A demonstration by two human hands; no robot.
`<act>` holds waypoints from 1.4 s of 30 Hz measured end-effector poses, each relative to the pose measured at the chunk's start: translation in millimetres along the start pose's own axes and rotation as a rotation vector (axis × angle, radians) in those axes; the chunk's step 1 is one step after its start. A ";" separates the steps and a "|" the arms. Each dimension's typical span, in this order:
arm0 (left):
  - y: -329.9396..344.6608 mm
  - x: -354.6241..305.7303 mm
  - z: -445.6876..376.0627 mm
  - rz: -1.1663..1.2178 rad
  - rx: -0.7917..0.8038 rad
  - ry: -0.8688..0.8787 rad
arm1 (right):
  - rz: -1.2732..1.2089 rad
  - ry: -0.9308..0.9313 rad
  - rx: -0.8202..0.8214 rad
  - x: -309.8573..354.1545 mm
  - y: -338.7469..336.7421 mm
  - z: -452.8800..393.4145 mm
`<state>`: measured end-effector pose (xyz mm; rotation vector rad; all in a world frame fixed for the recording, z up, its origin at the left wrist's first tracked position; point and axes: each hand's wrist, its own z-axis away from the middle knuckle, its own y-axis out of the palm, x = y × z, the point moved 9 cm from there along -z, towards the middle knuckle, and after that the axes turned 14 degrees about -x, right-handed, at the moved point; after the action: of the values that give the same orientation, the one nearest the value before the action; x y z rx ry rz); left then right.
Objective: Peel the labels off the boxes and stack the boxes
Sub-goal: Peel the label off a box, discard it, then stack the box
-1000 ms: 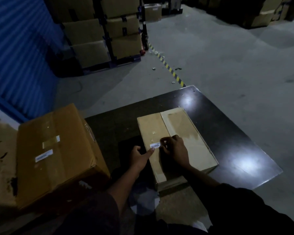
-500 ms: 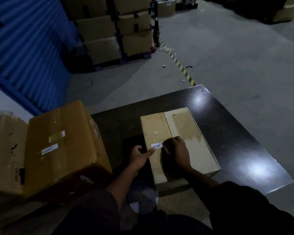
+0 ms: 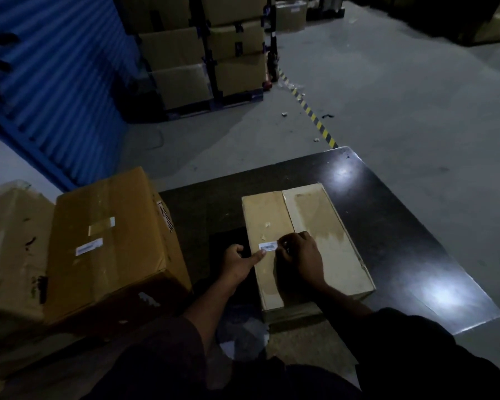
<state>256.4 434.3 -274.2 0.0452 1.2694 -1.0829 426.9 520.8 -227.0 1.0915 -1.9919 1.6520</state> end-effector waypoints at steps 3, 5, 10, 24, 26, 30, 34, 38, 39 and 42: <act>0.6 1.3 -2.4 -0.008 -0.009 0.004 | 0.019 -0.009 0.011 -0.7 0.3 -1.4; 0.8 1.3 -2.7 -0.004 -0.009 0.001 | 0.036 -0.028 0.003 0.9 -1.1 -0.6; -0.2 -3.7 0.6 0.015 -0.005 0.029 | 0.028 -0.027 0.028 -0.2 2.3 -2.8; 0.3 -10.3 -3.1 -0.019 -0.017 0.078 | 0.011 0.024 0.004 -11.8 9.9 -3.8; 0.5 -10.3 -3.6 -0.020 -0.011 0.078 | 0.001 0.030 0.020 -12.9 11.1 -5.0; 0.6 -10.3 -4.2 -0.018 -0.018 0.082 | 0.028 0.012 0.020 -13.0 11.2 -5.3; 0.4 -10.4 -3.4 -0.020 -0.011 0.074 | -0.005 0.012 0.008 -12.5 10.0 -4.5; -0.1 -10.6 -2.8 -0.004 -0.019 0.074 | 0.025 -0.002 0.016 -10.9 8.3 -5.3; -0.1 -11.0 -2.3 -0.005 -0.021 0.076 | 0.029 -0.005 0.008 -10.3 7.4 -4.9; -0.1 -11.2 -2.0 -0.012 -0.020 0.073 | -0.005 0.003 -0.009 -10.3 6.6 -5.3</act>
<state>256.0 442.4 -266.2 0.0619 1.3471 -1.0872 427.7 529.5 -237.0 1.0895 -1.9919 1.6394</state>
